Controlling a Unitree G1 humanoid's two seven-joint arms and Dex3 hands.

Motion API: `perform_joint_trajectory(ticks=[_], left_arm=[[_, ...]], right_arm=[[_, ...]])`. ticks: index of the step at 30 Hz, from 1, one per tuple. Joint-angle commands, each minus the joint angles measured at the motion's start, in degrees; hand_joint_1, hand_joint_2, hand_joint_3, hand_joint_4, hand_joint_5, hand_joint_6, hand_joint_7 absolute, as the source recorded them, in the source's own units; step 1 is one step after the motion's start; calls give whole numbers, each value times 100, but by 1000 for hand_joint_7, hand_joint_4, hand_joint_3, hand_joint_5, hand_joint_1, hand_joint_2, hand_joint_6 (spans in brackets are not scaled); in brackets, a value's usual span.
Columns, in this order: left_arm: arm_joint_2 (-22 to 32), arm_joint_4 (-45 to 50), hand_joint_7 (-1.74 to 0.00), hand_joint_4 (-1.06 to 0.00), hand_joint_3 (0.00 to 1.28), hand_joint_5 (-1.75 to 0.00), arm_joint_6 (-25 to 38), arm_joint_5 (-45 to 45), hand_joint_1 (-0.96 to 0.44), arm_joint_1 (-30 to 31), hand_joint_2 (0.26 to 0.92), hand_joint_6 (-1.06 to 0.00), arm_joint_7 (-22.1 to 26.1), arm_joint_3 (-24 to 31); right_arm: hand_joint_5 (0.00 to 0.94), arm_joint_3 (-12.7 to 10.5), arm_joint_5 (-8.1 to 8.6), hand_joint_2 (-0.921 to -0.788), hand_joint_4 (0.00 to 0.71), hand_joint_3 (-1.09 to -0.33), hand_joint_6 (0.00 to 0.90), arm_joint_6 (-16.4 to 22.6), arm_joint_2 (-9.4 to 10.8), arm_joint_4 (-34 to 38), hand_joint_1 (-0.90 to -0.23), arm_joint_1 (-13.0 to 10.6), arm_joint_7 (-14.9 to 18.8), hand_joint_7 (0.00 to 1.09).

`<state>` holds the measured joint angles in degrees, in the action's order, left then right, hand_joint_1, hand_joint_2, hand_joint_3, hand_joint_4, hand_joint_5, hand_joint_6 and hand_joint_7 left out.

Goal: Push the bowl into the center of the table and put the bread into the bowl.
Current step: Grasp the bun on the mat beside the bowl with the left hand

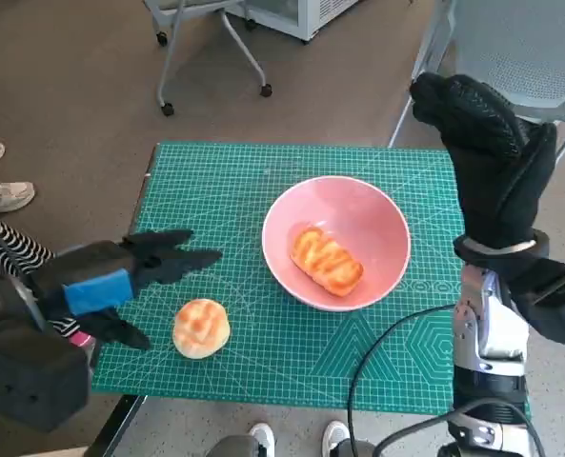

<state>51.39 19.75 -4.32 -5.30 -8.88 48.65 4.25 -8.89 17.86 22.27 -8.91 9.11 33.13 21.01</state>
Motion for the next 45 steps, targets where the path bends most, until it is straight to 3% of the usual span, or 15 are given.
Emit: perform_joint_trajectory(ticks=[1, 17, 27, 32, 37, 38, 39, 40, 42, 45], left_arm=[[-134, -178, -67, -134, 1, -8, -106, -209, -316, 129, 745, -240, -157, -261], [-583, -1045, -37, -157, 1, -7, -506, -663, -292, 74, 747, -259, -503, -996], [-871, -1835, -45, -238, 1, -25, -757, -1019, -216, -1, 745, -323, -741, -1445], [-891, -1949, -84, -398, 12, -47, -673, -1156, -119, -39, 762, -467, -734, -1554], [-854, -1926, -225, -660, 61, -111, -562, -1295, -38, -70, 805, -670, -739, -1613], [-845, -1922, -355, -718, 104, -155, -566, -1326, -23, -69, 799, -667, -754, -1616], [-840, -1919, -673, -707, 101, -515, -568, -1349, -15, -67, 843, -628, -764, -1616], [-832, -1924, -887, -690, 107, -757, -586, -1380, -9, -68, 871, -595, -784, -1615], [-821, -1941, -1003, -700, 113, -985, -631, -1411, -4, -70, 884, -594, -818, -1606], [-798, -1952, -1082, -720, 123, -1118, -691, -1422, -1, -62, 882, -615, -873, -1584]], right_arm=[[2, -21, 20, -921, 168, -627, 41, -43, -60, 52, -661, -70, 52, 570], [0, -48, 48, -921, 163, -626, 43, -97, -95, -21, -662, -109, 67, 566], [0, -37, 23, -921, 156, -630, 43, -131, -110, -79, -667, -131, 47, 564], [0, -55, 63, -921, 155, -629, 44, -158, -137, -88, -669, -139, 69, 564], [0, -38, 74, -921, 154, -629, 44, -213, -134, -146, -668, -147, 47, 563], [0, -33, 69, -921, 153, -629, 44, -212, -132, -150, -669, -152, 46, 563], [0, -30, 65, -921, 153, -629, 44, -212, -130, -154, -669, -156, 45, 563], [0, -29, 63, -921, 153, -629, 44, -210, -128, -146, -670, -155, 48, 563], [0, -27, 61, -921, 153, -629, 44, -210, -127, -137, -670, -153, 51, 562], [0, -25, 62, -921, 152, -630, 44, -208, -125, -142, -669, -163, 54, 562]])
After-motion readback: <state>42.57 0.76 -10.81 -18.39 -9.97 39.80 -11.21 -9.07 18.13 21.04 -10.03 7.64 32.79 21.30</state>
